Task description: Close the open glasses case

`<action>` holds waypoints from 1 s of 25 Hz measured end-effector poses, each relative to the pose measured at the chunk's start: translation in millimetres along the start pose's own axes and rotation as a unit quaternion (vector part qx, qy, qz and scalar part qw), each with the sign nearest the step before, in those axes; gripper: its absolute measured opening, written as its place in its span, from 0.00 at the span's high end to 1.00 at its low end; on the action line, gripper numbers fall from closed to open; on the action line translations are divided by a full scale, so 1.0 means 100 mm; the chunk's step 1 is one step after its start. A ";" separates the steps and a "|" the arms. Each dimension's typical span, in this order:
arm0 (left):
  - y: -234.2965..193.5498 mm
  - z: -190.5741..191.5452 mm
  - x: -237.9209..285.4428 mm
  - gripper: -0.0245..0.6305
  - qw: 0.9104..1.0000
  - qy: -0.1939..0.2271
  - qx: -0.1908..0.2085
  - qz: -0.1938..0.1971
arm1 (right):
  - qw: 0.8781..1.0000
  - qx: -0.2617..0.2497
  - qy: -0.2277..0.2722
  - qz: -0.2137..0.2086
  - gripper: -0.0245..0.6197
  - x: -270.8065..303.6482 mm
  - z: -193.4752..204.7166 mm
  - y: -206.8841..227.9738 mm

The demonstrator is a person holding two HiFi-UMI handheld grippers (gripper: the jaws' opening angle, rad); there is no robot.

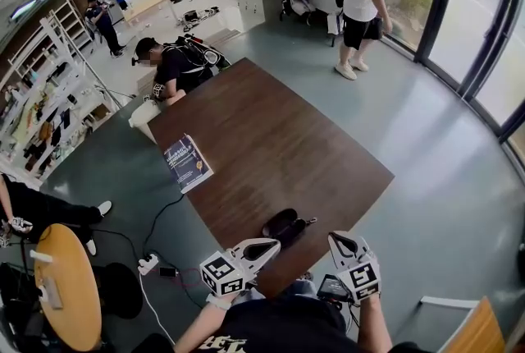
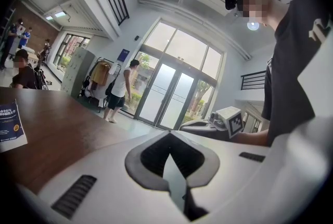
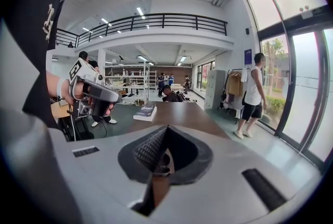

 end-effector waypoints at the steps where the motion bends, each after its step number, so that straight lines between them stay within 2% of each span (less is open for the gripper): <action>1: -0.04 -0.01 -0.01 0.95 1.000 -0.001 -0.001 0.002 | 1.000 0.000 -0.003 0.003 0.98 0.04 -0.01 0.01; 10: -0.44 -0.21 -0.28 0.95 1.000 -0.010 -0.003 0.028 | 0.999 0.009 -0.012 0.032 0.98 0.45 -0.26 -0.18; 14: -0.68 -0.31 -0.48 0.95 0.999 -0.011 -0.005 0.032 | 0.999 0.006 -0.036 0.035 0.98 0.64 -0.32 -0.32; 17: -0.87 -0.34 -0.59 0.95 0.999 -0.013 -0.010 0.030 | 0.999 0.007 -0.029 0.039 0.98 0.78 -0.42 -0.39; 25: -1.24 -0.35 -0.61 0.95 0.999 -0.022 -0.012 0.030 | 0.997 0.011 -0.058 0.050 0.98 0.86 -0.37 -0.45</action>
Point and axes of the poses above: the fingertips, and each gripper's own axes: x forward along the fingers, y to its right, z out of its underside, the point moved 2 cm from there along -x, backward along the fingers, and after that the axes turned 11 degrees about -x, right-handed, at the moved point
